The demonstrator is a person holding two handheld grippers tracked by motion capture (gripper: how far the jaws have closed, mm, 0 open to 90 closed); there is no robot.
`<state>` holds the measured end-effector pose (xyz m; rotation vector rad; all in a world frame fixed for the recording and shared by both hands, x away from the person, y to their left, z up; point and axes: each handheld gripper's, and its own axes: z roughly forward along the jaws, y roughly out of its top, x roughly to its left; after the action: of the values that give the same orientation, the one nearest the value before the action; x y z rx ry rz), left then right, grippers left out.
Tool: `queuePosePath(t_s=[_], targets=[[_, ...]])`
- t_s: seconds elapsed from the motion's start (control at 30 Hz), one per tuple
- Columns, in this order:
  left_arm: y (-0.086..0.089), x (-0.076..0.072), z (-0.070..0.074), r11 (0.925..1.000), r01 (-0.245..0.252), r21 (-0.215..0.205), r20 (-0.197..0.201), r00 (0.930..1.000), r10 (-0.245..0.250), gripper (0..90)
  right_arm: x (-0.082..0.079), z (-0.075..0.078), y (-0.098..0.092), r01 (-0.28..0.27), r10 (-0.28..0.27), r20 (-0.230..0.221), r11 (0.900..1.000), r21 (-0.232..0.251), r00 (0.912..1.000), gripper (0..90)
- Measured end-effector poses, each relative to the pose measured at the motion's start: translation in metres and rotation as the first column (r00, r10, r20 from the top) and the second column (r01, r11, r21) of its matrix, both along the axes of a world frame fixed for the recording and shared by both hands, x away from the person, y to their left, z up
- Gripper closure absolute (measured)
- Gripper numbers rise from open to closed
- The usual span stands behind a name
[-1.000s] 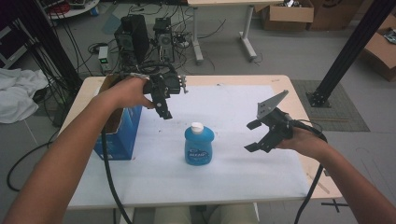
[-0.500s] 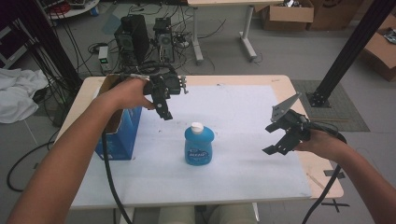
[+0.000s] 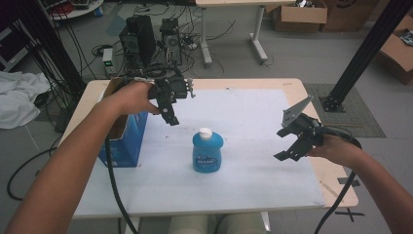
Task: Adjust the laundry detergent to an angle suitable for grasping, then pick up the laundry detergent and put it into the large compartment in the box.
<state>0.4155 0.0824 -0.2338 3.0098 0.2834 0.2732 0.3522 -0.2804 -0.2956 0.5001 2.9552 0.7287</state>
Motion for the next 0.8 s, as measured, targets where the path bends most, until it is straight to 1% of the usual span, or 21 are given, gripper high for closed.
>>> queuePosePath(t_s=[0.27,0.37,0.4,0.5,0.57,0.67,0.8], targets=[[-0.0016,-0.0011,0.0001,1.0000,0.001,0.000,0.003,1.0000,-0.001,22.9,-0.0010,-0.0024,-0.0016,-0.001,0.001,-0.001,1.000,-0.008,1.0000,16.5],[-0.0025,-0.0017,0.0002,1.0000,0.004,0.004,0.001,1.0000,-0.004,22.9,-0.0004,-0.0022,-0.0023,0.004,-0.004,0.002,1.000,0.000,1.0000,16.4],[-0.0025,-0.0019,-0.0001,1.0000,0.005,-0.002,0.004,1.0000,-0.005,22.9,-0.0006,-0.0019,-0.0021,0.010,-0.010,0.003,1.000,0.003,0.9999,16.4],[-0.0026,-0.0019,0.0007,1.0000,0.003,0.003,0.003,1.0000,-0.003,22.8,-0.0007,-0.0019,-0.0011,0.003,-0.003,0.005,1.000,0.001,1.0000,16.4],[-0.0025,-0.0021,-0.0003,1.0000,0.003,-0.003,0.008,1.0000,-0.003,22.8,-0.0008,-0.0020,-0.0002,-0.002,0.002,0.005,1.000,-0.001,1.0000,16.5],[-0.0023,-0.0014,0.0001,1.0000,-0.007,0.004,-0.005,1.0000,0.007,23.0,0.0002,-0.0018,0.0002,0.001,-0.001,0.005,1.000,0.001,1.0000,16.5],[-0.0027,-0.0021,0.0016,0.9999,-0.013,-0.006,-0.009,0.9999,0.013,22.7,0.0007,-0.0019,0.0013,-0.005,0.005,0.009,1.000,0.005,0.9999,16.5]])
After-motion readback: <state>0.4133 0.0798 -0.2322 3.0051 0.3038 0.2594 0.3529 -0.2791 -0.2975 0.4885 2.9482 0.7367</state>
